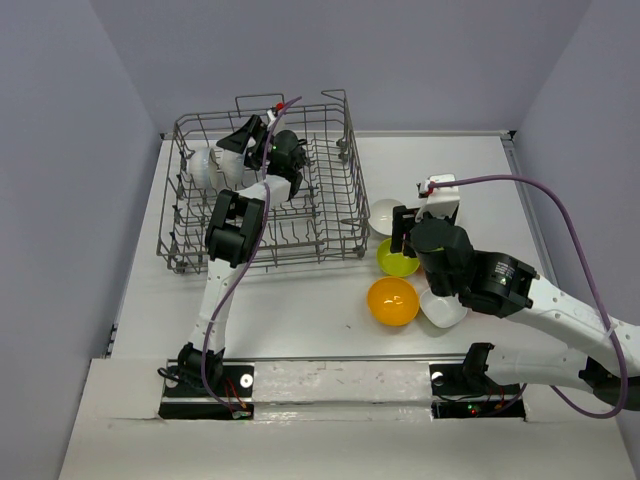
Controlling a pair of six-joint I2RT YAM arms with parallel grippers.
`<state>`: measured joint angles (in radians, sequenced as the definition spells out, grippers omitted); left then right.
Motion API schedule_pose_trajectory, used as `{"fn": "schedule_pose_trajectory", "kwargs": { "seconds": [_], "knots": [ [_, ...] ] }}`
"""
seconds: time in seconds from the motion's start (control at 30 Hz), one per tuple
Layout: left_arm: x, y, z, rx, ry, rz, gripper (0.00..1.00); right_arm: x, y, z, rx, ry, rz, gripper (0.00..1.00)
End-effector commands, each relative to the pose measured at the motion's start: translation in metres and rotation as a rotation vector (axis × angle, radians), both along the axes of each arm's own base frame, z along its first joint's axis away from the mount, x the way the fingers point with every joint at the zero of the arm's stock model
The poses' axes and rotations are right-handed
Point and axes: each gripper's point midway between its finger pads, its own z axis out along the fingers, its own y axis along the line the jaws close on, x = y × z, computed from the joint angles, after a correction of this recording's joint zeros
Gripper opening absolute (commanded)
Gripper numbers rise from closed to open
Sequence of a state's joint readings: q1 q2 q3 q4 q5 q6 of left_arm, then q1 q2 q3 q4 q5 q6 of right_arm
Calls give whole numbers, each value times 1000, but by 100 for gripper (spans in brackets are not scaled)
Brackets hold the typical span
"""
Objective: Load the bowls into the dish rack
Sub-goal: Insert the bowl into the dish rack.
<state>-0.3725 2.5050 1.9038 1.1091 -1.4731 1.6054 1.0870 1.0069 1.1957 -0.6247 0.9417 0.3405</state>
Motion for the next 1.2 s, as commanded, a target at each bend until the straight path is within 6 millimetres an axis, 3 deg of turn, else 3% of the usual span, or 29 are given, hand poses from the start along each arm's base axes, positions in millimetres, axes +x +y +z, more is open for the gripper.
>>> {"fn": "schedule_pose_trajectory", "kwargs": {
  "seconds": [0.0,0.43,0.9,1.17],
  "knots": [
    [-8,1,29,-41,-95,1,99,-2,-4,14,54,-21,-2,67],
    [-13,2,31,-34,-75,1,99,-4,-6,14,55,-19,0,67],
    [-19,-14,50,-37,-82,-34,99,-5,-7,13,57,-16,1,67],
    [-23,-22,48,-28,-56,-49,99,-5,-7,12,58,-14,3,67]
  ]
}}
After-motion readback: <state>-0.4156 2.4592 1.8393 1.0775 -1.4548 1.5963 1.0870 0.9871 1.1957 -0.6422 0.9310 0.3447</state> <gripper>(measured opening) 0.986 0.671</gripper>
